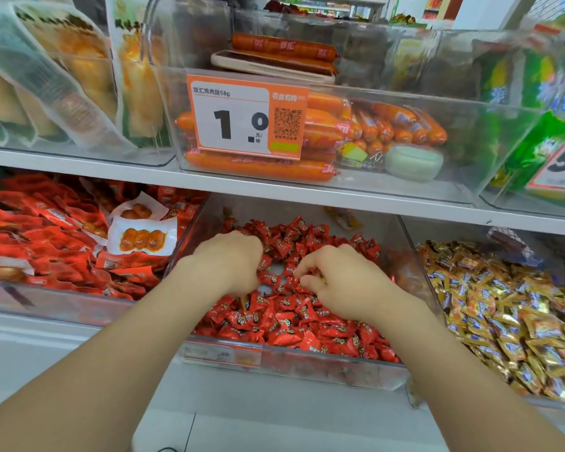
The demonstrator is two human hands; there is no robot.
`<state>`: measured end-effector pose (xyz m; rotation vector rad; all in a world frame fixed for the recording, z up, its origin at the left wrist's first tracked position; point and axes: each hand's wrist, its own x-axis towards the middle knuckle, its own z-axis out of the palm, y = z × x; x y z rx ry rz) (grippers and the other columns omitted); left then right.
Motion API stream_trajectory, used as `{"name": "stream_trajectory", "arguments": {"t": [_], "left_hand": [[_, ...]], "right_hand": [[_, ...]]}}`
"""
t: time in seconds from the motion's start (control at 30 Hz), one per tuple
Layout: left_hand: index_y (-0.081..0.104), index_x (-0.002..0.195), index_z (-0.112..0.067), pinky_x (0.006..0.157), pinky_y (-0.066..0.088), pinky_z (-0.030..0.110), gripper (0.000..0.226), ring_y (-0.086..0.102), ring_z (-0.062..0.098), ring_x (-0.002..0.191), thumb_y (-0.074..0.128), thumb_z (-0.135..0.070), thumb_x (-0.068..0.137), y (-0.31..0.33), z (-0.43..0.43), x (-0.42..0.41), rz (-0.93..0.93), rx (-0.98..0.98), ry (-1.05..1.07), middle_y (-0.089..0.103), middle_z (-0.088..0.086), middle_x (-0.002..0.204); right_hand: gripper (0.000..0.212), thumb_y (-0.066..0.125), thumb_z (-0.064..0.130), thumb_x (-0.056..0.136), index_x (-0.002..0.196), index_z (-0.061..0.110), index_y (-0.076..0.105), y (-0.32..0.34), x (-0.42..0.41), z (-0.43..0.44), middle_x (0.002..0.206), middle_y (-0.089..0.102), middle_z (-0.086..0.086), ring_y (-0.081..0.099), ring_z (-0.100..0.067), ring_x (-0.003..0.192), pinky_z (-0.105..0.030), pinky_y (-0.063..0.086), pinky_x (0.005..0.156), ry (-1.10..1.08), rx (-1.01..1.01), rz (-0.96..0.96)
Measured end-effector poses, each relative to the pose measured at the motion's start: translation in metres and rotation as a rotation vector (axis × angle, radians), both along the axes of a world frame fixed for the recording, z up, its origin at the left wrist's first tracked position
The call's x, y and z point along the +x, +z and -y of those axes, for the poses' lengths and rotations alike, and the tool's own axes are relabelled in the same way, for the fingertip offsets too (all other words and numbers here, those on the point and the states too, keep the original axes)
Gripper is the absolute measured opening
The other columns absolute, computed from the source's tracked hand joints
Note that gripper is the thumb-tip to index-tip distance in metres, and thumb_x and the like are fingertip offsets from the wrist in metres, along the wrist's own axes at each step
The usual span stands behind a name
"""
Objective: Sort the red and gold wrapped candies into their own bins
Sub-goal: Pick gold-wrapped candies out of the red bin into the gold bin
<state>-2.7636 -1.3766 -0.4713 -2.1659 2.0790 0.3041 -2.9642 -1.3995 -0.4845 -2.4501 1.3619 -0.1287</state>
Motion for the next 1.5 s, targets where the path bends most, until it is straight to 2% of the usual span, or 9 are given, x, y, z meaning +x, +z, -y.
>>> {"name": "stream_trajectory", "arguments": {"t": [0.2,0.37,0.47,0.57,0.77,0.97,1.07,1.17,1.5], "left_hand": [[0.05,0.078,-0.017,0.069,0.063,0.035,0.047,0.059,0.021,0.06,0.087,-0.044,0.082,0.005,-0.009,-0.006,-0.007,0.199,0.046,0.057,0.003,0.084],[0.055,0.078,-0.011,0.06,0.066,0.043,0.034,0.069,0.03,0.063,0.073,-0.035,0.093,-0.003,-0.008,0.005,-0.243,0.214,0.148,0.058,0.01,0.081],[0.058,0.083,-0.011,0.057,0.061,0.037,0.044,0.067,0.027,0.07,0.046,-0.049,0.1,-0.002,-0.005,0.011,-0.318,0.058,0.181,0.061,0.009,0.079],[0.052,0.069,-0.014,0.057,0.045,0.032,0.051,0.061,0.026,0.065,0.037,-0.049,0.103,-0.004,0.0,0.011,-0.282,-0.083,0.171,0.059,0.007,0.07],[0.06,0.095,-0.005,0.061,0.064,0.041,0.03,0.072,0.03,0.059,0.056,-0.033,0.1,-0.018,0.009,0.013,-0.39,-0.101,0.175,0.07,0.014,0.078],[0.066,0.109,-0.027,0.083,0.06,0.047,0.019,0.068,0.033,0.095,0.05,-0.022,0.099,-0.047,0.023,0.022,-0.311,-0.269,0.116,0.067,0.005,0.107],[0.066,0.107,-0.018,0.078,0.058,0.046,0.023,0.067,0.037,0.094,0.055,-0.038,0.102,-0.053,0.03,0.02,-0.275,-0.303,0.14,0.067,0.01,0.105],[0.054,0.121,-0.007,0.073,0.05,0.044,0.024,0.065,0.046,0.102,0.058,-0.018,0.1,-0.054,0.034,0.016,-0.2,-0.244,0.184,0.061,0.019,0.114],[0.054,0.13,-0.011,0.092,0.054,0.047,0.035,0.06,0.042,0.116,0.058,-0.009,0.096,-0.053,0.045,0.017,-0.197,-0.141,0.13,0.051,0.014,0.133]], "right_hand": [[0.03,0.05,0.032,0.11,0.136,0.039,0.062,-0.018,0.024,0.01,0.12,0.069,-0.003,0.065,-0.031,0.104,-0.042,0.053,0.084,0.102,-0.013,-0.114],[0.027,0.06,0.023,0.104,0.123,0.035,0.075,-0.016,0.027,0.013,0.109,0.072,0.01,0.065,-0.008,0.101,-0.03,0.053,0.094,0.247,0.212,-0.138],[0.022,0.065,0.02,0.099,0.108,0.031,0.082,-0.007,0.013,0.015,0.085,0.071,0.027,0.063,0.012,0.078,-0.014,0.051,0.074,0.231,0.285,-0.152],[0.018,0.062,0.024,0.102,0.099,0.028,0.08,-0.005,0.001,0.023,0.077,0.07,0.021,0.065,0.004,0.072,-0.018,0.053,0.068,0.029,0.147,-0.002],[0.021,0.055,0.028,0.101,0.115,0.029,0.071,-0.028,0.012,0.047,0.117,0.067,-0.004,0.068,-0.03,0.1,-0.04,0.06,0.08,-0.198,-0.28,-0.007],[0.022,0.06,0.023,0.098,0.118,0.018,0.068,-0.04,0.048,0.066,0.11,0.069,-0.01,0.07,-0.036,0.098,-0.044,0.061,0.076,-0.177,-0.214,0.045],[0.036,0.062,0.018,0.096,0.131,0.019,0.057,-0.046,0.052,0.076,0.117,0.067,-0.011,0.068,-0.037,0.102,-0.043,0.059,0.077,-0.188,-0.125,-0.048],[0.046,0.062,0.022,0.097,0.141,0.021,0.047,-0.047,0.058,0.081,0.115,0.065,-0.008,0.066,-0.033,0.098,-0.042,0.058,0.077,-0.141,0.006,-0.088],[0.043,0.073,0.029,0.094,0.134,0.019,0.064,-0.045,0.062,0.082,0.115,0.075,-0.009,0.076,-0.025,0.08,-0.038,0.064,0.079,-0.1,0.063,-0.074]]}}
